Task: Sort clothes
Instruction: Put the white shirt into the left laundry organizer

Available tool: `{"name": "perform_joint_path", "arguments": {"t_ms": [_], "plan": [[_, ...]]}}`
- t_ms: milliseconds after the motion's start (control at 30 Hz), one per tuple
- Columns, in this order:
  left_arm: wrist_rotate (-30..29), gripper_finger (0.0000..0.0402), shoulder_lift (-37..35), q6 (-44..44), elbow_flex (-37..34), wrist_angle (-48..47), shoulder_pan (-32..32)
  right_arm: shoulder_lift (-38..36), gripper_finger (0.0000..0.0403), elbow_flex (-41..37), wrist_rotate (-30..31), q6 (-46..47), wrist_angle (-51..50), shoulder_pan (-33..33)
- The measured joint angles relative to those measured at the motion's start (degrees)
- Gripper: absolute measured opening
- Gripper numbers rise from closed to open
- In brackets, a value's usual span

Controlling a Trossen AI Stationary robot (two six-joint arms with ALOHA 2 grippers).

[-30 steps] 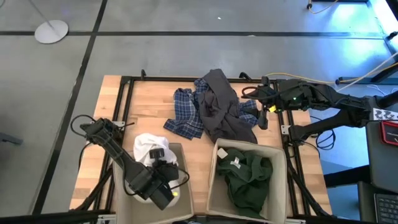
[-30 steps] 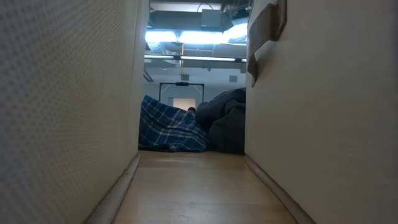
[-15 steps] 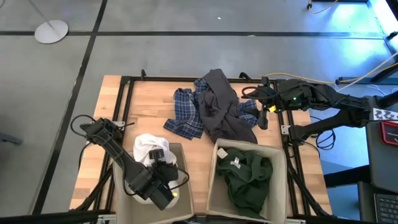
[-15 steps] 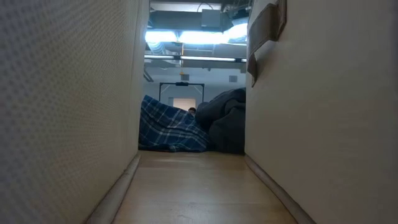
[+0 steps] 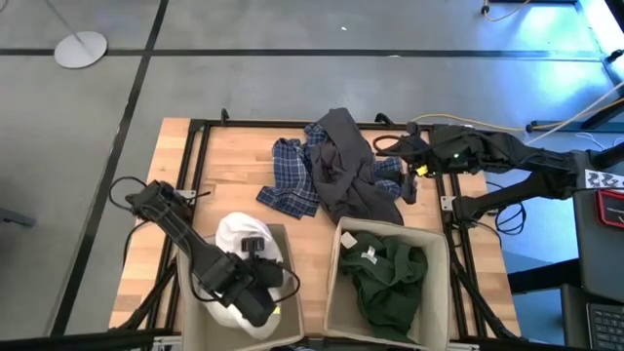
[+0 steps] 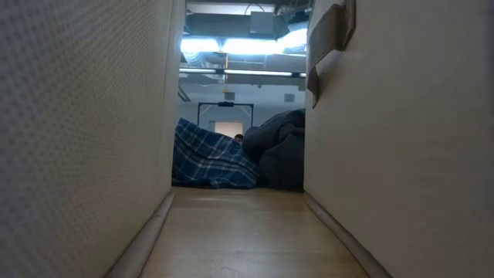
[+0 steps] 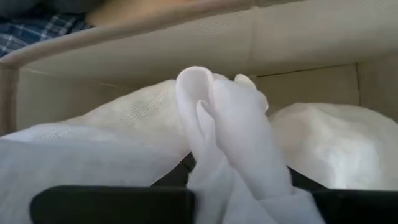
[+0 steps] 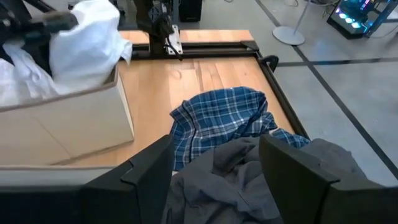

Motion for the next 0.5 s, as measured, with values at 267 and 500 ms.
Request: {"name": "perform_joint_path", "arguments": {"t_ms": [267, 500], "plan": [[0.2, 0.0167, 0.1, -2.0, -0.6, -1.0, 1.7, 2.2, 0.0237, 0.0, 0.0, -0.4, -0.5, 0.0], [9.6, 0.0241, -0.1, -2.0, 1.3, -0.7, 2.5, 2.5, 0.0237, 0.0, 0.0, -1.5, -0.8, 0.0]]}}
